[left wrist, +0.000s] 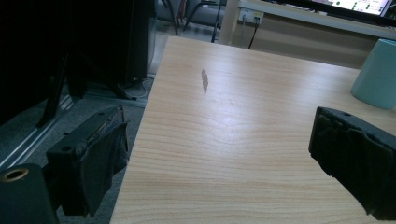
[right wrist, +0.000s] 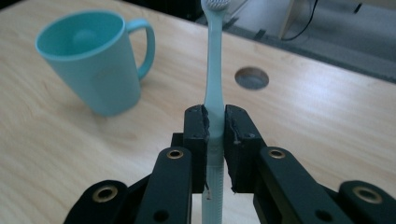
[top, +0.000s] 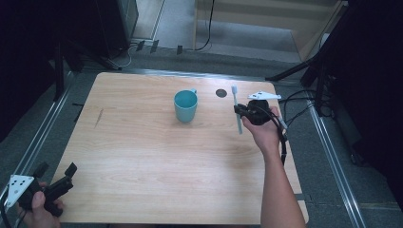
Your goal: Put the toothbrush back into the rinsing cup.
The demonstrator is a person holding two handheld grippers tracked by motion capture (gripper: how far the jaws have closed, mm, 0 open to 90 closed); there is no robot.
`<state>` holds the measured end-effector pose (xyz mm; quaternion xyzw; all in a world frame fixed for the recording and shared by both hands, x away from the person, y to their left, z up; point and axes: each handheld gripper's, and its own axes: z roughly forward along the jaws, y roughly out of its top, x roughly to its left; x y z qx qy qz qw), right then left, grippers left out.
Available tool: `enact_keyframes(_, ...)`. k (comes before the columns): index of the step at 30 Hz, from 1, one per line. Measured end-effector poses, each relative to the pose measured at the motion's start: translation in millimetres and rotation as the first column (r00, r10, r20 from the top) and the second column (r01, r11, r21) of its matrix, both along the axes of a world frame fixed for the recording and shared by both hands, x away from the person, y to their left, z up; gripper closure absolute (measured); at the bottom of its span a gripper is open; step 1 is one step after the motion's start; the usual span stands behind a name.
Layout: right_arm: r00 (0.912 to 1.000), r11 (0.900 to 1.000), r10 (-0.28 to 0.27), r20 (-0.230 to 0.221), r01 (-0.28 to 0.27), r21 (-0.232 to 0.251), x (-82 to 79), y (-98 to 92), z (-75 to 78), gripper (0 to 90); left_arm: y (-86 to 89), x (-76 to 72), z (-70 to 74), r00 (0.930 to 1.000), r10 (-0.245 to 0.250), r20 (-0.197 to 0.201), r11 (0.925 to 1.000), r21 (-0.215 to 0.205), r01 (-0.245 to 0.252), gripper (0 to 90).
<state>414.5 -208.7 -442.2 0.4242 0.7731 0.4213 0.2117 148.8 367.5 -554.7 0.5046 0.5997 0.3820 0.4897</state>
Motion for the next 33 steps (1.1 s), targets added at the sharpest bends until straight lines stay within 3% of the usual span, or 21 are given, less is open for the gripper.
enact_keyframes(7,0.9964,0.997,-0.047,0.071,0.042,0.064,0.6,16.0,5.8,80.2,0.3,0.1,-0.1,1.0000,0.003,0.000,1.0000,-0.005,-0.003,4.9)
enact_keyframes(11,0.9882,0.990,-0.095,0.120,0.081,0.116,0.5,26.6,11.1,80.3,0.3,-0.1,-0.1,1.0000,0.003,0.003,1.0000,-0.006,-0.003,4.9)
enact_keyframes(12,0.9831,0.985,-0.115,0.142,0.095,0.142,0.3,31.7,13.8,80.3,0.1,-0.2,-0.1,1.0000,0.002,0.005,1.0000,-0.003,-0.002,4.9)
enact_keyframes(16,0.9713,0.979,-0.146,0.188,0.114,0.170,-0.2,42.2,19.1,80.2,-0.8,-0.4,0.0,1.0000,0.003,0.006,1.0000,0.008,-0.003,4.9)
enact_keyframes(18,0.9606,0.972,-0.172,0.218,0.129,0.197,-0.7,48.0,22.5,80.2,-0.7,-0.4,0.0,0.9999,0.007,0.008,1.0000,0.005,-0.007,4.9)
enact_keyframes(20,0.9582,0.967,-0.183,0.220,0.135,0.215,-0.9,49.8,23.5,80.2,-0.4,-0.4,-0.2,0.9999,0.009,0.009,1.0000,0.001,-0.009,4.9)
enact_keyframes(21,0.9502,0.956,-0.206,0.234,0.145,0.254,0.0,55.7,26.3,80.2,-0.3,-0.4,-0.1,0.9999,0.010,0.009,0.9999,0.000,-0.010,4.9)
enact_keyframes(24,0.9441,0.952,-0.216,0.249,0.147,0.269,0.5,61.6,29.7,80.2,-0.4,-0.2,-0.1,0.9999,0.012,0.007,0.9999,0.000,-0.012,4.9)
enact_keyframes(25,0.9333,0.952,-0.223,0.281,0.146,0.270,0.8,70.9,35.1,80.2,-0.3,-0.2,-0.1,0.9999,0.014,0.006,0.9999,-0.001,-0.014,4.9)
enact_keyframes(30,0.9238,0.953,-0.208,0.321,0.117,0.280,1.4,89.4,42.0,80.2,-0.2,-0.1,-0.1,0.9998,0.016,0.007,0.9999,-0.001,-0.016,4.9)
enact_keyframes(33,0.9240,0.950,-0.179,0.338,0.073,0.303,0.9,107.6,45.7,80.1,0.0,-0.1,-0.2,0.9998,0.017,0.007,0.9999,-0.003,-0.017,4.9)
